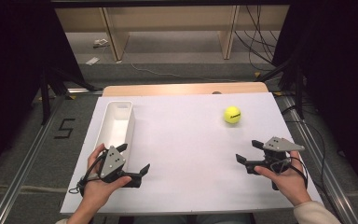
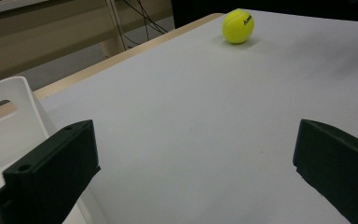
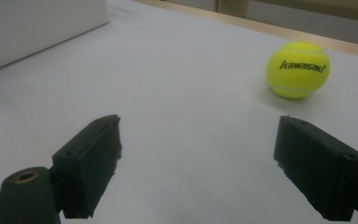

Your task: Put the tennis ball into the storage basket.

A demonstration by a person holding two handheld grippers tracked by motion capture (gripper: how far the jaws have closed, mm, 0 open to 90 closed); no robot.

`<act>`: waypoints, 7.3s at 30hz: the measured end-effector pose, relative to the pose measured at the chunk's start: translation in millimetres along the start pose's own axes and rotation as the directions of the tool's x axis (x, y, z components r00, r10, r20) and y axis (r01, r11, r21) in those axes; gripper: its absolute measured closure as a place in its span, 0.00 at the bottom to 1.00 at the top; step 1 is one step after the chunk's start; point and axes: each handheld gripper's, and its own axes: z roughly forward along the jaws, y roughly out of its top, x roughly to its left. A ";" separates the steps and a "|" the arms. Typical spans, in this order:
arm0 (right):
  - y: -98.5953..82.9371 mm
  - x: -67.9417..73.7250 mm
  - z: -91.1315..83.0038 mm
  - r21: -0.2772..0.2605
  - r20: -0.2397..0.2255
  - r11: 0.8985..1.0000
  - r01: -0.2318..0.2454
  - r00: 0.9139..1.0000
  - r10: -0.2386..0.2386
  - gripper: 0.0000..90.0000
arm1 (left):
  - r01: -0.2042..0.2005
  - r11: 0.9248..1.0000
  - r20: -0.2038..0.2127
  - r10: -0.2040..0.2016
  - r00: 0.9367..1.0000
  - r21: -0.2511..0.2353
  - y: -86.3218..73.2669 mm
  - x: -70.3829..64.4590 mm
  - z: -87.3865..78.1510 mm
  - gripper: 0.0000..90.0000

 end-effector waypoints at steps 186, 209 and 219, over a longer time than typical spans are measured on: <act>97.3 -21.5 163.4 0.046 0.120 0.999 -0.019 0.993 0.013 0.29 | -0.001 1.000 0.022 0.002 1.000 -0.024 3.2 -4.7 -1.8 0.00; 106.9 3.2 165.6 0.028 0.069 0.999 0.017 0.997 -0.019 0.29 | 0.000 1.000 0.025 0.000 1.000 -0.027 3.4 -5.0 -2.0 0.00; 109.6 13.7 167.4 0.029 0.048 0.999 0.032 0.998 -0.034 0.29 | -0.001 1.000 0.025 0.001 1.000 -0.026 3.5 -5.0 -2.2 0.00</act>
